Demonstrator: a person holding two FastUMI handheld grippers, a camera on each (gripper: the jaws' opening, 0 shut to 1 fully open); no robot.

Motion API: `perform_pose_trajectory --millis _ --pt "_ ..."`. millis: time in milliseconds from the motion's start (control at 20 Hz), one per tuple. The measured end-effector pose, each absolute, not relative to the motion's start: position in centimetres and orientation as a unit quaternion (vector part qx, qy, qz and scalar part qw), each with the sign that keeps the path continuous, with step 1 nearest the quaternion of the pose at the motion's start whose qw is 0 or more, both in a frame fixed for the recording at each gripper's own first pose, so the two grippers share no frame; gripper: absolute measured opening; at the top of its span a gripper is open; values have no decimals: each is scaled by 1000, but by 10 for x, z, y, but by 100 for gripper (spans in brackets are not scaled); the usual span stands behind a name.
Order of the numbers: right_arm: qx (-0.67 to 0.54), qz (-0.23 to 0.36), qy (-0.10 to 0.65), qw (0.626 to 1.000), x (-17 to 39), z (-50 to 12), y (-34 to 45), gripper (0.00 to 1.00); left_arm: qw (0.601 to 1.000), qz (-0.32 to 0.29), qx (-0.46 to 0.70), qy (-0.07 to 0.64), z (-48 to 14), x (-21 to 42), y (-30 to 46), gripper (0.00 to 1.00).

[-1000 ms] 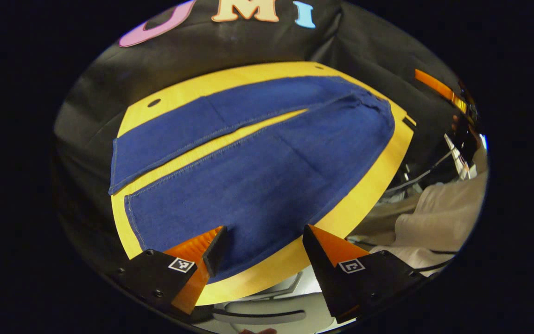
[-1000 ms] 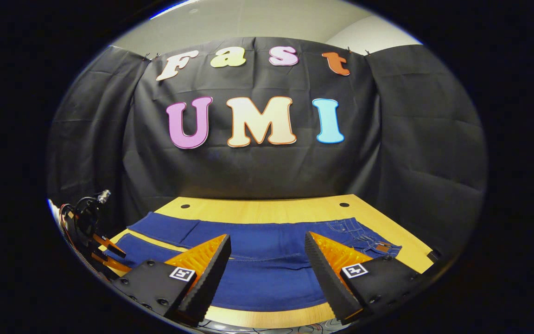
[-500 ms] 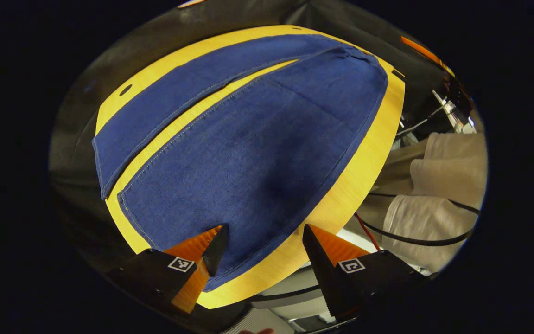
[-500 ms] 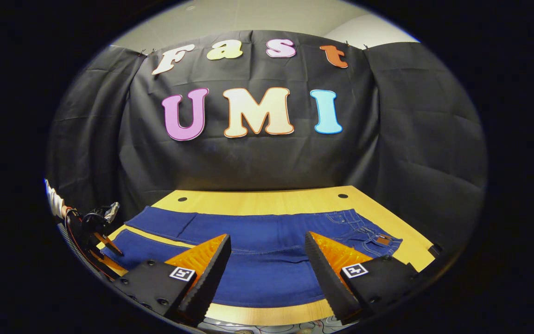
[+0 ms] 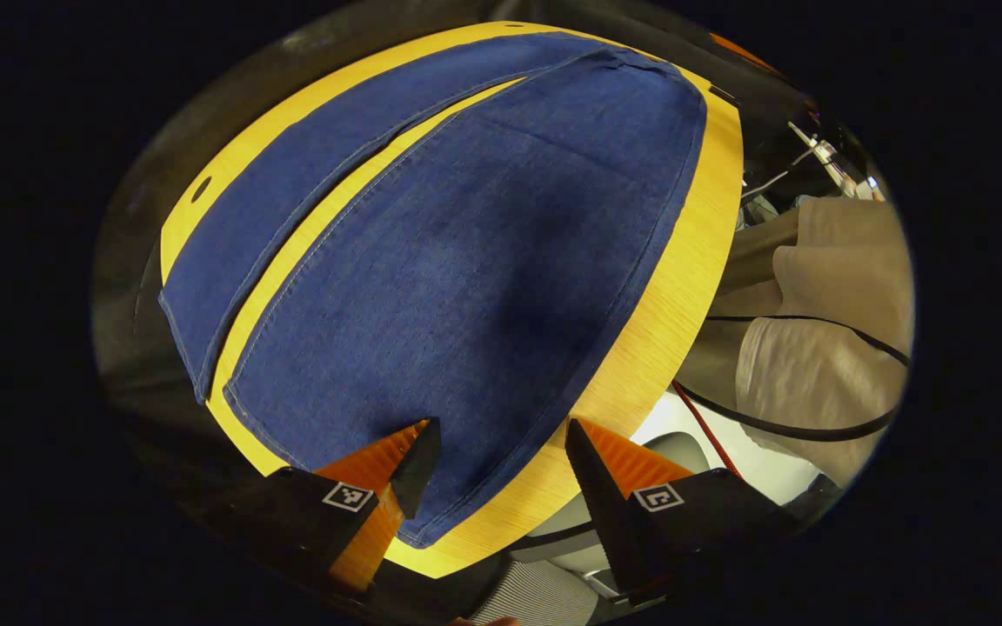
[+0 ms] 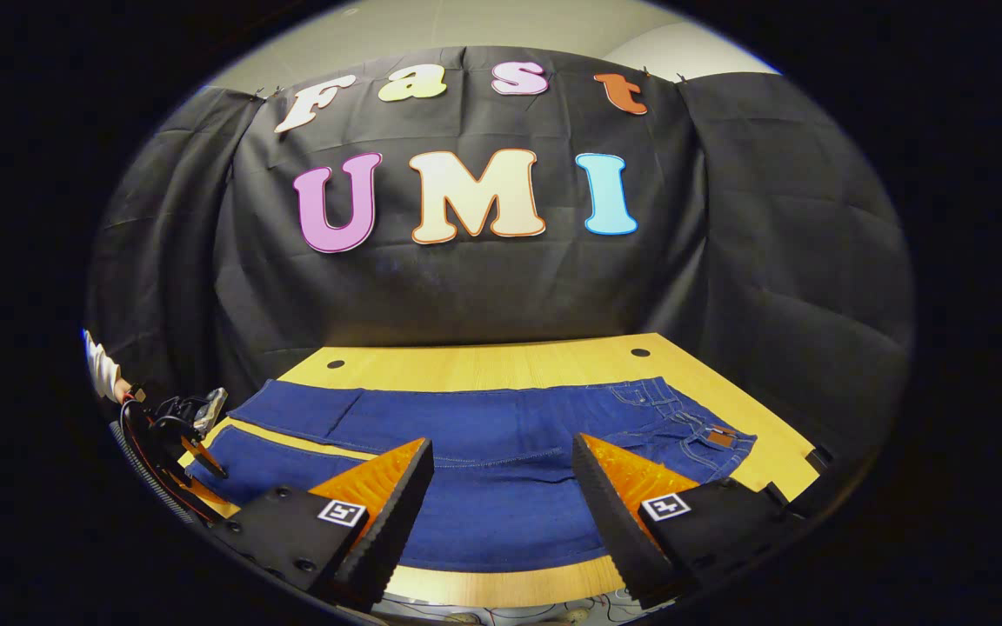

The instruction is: Grasp the waist and the cuffs of the jeans and fold them to make the two legs overlap; first hold the waist and fold one-third of the jeans toward the cuffs, then hold the cuffs and fold the remaining one-third in the same direction to finish folding.

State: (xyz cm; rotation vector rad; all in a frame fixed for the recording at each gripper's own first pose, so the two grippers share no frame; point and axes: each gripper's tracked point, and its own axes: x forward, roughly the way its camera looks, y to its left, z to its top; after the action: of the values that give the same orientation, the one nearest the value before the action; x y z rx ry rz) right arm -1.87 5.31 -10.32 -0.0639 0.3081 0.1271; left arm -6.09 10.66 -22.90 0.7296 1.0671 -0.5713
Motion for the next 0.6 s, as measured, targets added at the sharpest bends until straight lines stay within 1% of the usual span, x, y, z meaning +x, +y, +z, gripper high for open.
perform_pose_trajectory --millis 150,400,600 --pt "-30 61 150 986 -17 -102 50 99 751 -257 338 505 -227 -60 108 93" --pt "-19 58 152 987 -13 -108 50 99 735 -263 354 515 -227 -59 106 94" --pt "-17 65 153 986 -8 -108 55 99 724 -259 364 525 -229 -61 104 90"
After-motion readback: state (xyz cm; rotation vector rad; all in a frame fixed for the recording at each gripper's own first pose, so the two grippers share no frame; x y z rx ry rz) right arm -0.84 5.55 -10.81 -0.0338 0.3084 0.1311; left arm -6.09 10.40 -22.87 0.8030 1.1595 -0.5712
